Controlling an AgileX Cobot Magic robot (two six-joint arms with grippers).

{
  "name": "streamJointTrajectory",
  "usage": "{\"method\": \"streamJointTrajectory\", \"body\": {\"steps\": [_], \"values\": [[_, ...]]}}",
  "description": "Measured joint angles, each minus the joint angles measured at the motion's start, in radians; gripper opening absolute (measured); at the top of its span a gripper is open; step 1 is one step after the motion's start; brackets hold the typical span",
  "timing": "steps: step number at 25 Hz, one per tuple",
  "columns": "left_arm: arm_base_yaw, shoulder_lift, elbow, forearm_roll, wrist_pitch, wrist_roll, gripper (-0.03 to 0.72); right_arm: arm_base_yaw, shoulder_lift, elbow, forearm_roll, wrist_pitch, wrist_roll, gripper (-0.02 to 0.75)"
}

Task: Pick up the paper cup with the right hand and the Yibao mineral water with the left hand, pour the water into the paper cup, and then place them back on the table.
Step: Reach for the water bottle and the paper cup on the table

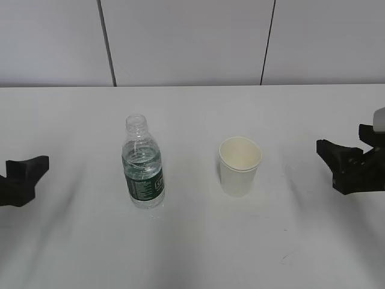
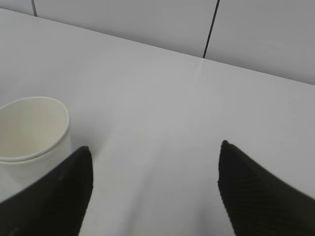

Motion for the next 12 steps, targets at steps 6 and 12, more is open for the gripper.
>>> {"method": "streamJointTrajectory", "body": {"steps": [6,12], "values": [[0.0,0.132,0.049,0.091,-0.231,-0.01,0.587,0.0,0.069,-0.002,-0.046,-0.115,0.002,0.604],[0.0,0.315,0.134,0.097,-0.555,-0.013,0.587,0.0,0.169,0.044,-0.093,-0.307,0.002,0.594]]}}
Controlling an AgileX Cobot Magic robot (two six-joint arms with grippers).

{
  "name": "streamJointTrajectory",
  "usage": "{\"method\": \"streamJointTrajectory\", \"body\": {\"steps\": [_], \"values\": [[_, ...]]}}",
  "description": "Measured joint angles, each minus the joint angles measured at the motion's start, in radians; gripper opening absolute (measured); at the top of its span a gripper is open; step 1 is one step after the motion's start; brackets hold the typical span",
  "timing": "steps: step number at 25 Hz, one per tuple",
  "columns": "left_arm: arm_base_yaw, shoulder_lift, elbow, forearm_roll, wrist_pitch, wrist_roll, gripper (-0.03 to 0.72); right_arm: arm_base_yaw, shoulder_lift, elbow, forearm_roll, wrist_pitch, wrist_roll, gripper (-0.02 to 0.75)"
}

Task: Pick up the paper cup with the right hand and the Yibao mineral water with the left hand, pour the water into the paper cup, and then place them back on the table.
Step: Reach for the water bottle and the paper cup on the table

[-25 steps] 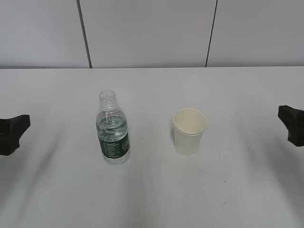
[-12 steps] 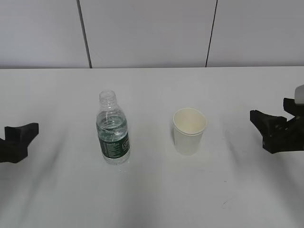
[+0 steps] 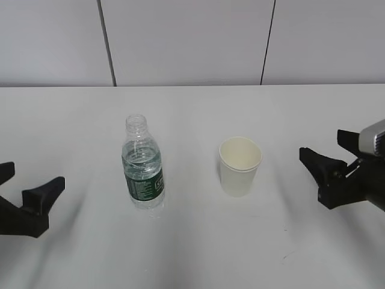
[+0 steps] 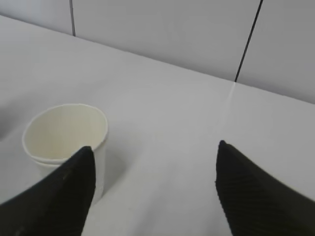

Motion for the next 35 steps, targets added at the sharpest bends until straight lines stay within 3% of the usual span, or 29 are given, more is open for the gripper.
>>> {"method": "streamJointTrajectory", "body": {"steps": [5,10,21,26,35], "values": [[0.0,0.16,0.009,0.093,-0.03,-0.003,0.586,0.0,0.08,0.101,0.0,-0.16,0.0,0.594],[0.0,0.255,0.009,0.169,-0.033,-0.003,0.586,0.0,0.154,0.135,-0.028,-0.171,-0.002,0.594],[0.0,0.263,0.006,0.211,-0.038,-0.003,0.584,0.0,0.252,0.135,-0.12,-0.179,-0.004,0.594],[0.0,0.265,-0.016,0.228,-0.037,-0.003,0.539,0.0,0.29,0.135,-0.124,-0.182,-0.004,0.594],[0.0,0.272,-0.086,0.269,-0.037,-0.031,0.525,0.0,0.382,0.043,-0.198,-0.184,-0.002,0.594]]}}
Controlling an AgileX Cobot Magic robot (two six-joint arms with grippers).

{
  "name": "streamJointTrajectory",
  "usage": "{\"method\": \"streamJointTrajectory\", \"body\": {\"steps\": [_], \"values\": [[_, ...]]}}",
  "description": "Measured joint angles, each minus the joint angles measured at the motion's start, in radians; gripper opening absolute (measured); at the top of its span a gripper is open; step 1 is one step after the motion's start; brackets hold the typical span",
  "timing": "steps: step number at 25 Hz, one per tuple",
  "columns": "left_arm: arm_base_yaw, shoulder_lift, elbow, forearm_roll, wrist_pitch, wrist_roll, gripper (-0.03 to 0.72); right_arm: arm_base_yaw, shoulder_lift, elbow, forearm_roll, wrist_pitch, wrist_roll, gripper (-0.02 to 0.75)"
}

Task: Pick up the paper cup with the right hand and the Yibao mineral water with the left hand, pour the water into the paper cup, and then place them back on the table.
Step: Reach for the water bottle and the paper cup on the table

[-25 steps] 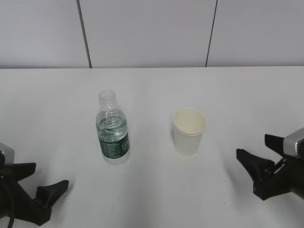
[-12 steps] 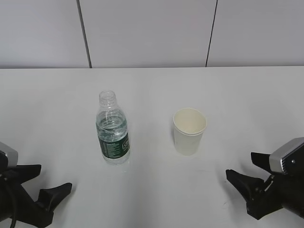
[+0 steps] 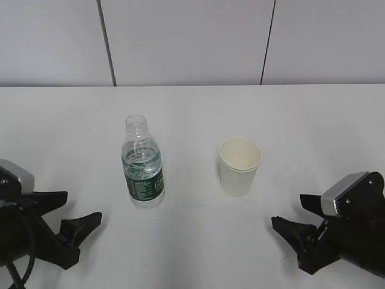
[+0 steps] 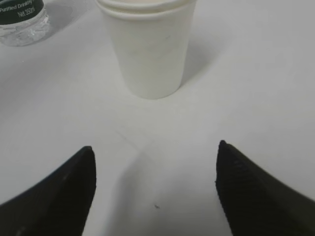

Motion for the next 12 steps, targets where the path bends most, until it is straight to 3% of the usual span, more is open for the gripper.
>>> {"method": "streamJointTrajectory", "body": {"steps": [12], "values": [[0.0,0.06,-0.136,0.129,0.002,-0.069,0.523,0.0,0.012,-0.014,-0.014,0.0,0.0,0.594]]}}
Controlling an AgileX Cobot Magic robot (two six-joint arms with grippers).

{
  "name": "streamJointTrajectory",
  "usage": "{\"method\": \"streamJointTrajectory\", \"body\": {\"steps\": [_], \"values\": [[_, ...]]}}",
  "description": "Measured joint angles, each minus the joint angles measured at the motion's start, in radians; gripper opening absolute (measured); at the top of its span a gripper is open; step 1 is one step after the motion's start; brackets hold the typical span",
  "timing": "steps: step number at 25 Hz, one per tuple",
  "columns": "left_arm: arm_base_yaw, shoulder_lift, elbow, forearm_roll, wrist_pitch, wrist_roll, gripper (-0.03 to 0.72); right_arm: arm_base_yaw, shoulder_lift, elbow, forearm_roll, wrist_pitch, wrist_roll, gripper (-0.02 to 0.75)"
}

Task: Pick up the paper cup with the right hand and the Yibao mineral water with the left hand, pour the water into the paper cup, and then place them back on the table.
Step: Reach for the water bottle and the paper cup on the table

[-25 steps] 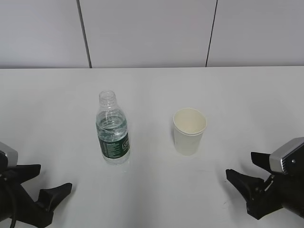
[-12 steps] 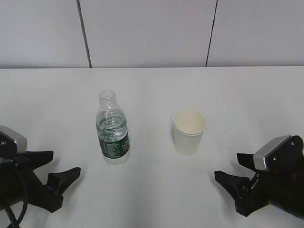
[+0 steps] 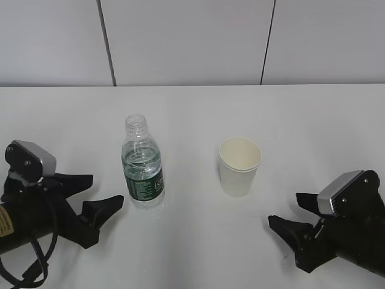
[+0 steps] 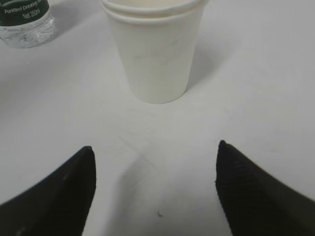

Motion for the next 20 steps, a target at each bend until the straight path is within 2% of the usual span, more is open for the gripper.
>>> {"method": "streamJointTrajectory", "body": {"steps": [13,20], "values": [[-0.001,0.07,-0.143,0.127,0.0,-0.065,0.522,0.0,0.0,0.0,0.0,0.0,0.002,0.594],[-0.049,0.1,-0.209,0.136,-0.001,-0.07,0.522,0.0,0.0,0.0,0.0,0.0,0.002,0.594]]}}
